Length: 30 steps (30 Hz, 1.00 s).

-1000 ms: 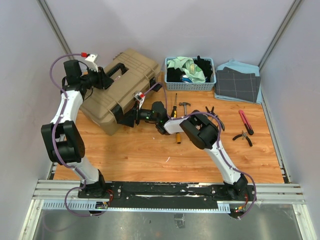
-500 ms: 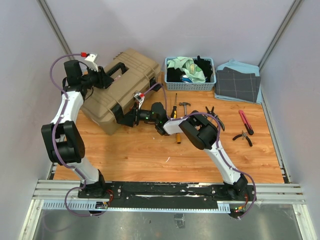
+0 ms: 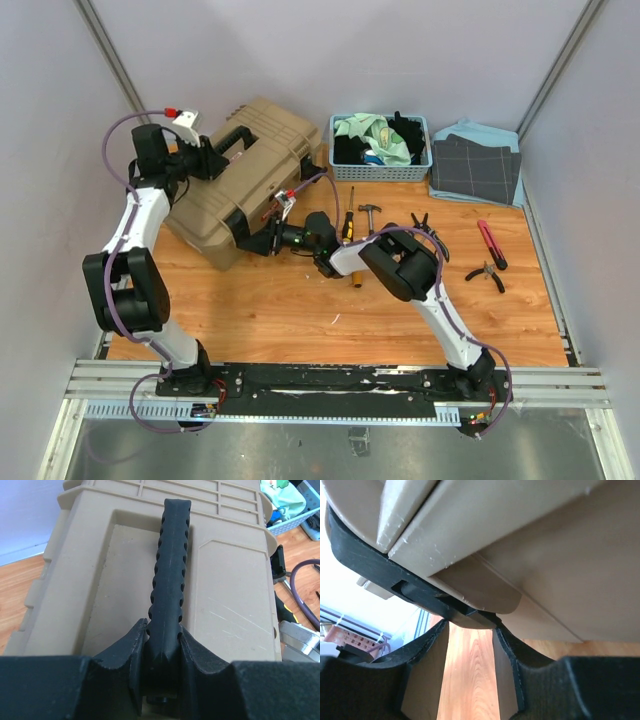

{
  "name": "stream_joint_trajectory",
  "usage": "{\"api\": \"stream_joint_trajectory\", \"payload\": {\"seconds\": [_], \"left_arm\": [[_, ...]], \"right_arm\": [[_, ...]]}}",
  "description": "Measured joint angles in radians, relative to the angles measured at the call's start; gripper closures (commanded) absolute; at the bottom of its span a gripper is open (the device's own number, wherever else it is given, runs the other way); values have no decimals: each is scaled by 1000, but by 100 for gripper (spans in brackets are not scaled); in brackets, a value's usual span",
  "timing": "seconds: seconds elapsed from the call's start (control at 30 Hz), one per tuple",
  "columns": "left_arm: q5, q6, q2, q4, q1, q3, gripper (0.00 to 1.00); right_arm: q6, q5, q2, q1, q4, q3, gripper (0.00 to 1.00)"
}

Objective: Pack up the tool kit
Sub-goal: Open the toolbox at the center of the board.

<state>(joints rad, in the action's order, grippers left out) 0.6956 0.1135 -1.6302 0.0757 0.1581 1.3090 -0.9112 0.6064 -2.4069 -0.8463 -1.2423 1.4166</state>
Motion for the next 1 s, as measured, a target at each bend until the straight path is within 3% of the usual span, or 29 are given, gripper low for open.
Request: {"api": "stream_joint_trajectory", "payload": {"seconds": [0.33,0.57,0.7,0.9,1.0], "left_arm": [[-70,10,55,-30,-34,-63,100],[-78,11,63,-48,-36,-76,100],[-71,26,62,-39,-35,-72,100],[-65,53,60,-15,-35,-61,100],[-66,56,60,-10,-35,-58,100]], "right_arm": [[-51,-137,151,-24,104,-166,99],[-75,-134,149,-25,112,-162,55],[-93,-61,92,-14,61,-103,38],[-111,38,2,16,-55,-12,33],[-130,54,-13,23,-81,-3,41]]}}
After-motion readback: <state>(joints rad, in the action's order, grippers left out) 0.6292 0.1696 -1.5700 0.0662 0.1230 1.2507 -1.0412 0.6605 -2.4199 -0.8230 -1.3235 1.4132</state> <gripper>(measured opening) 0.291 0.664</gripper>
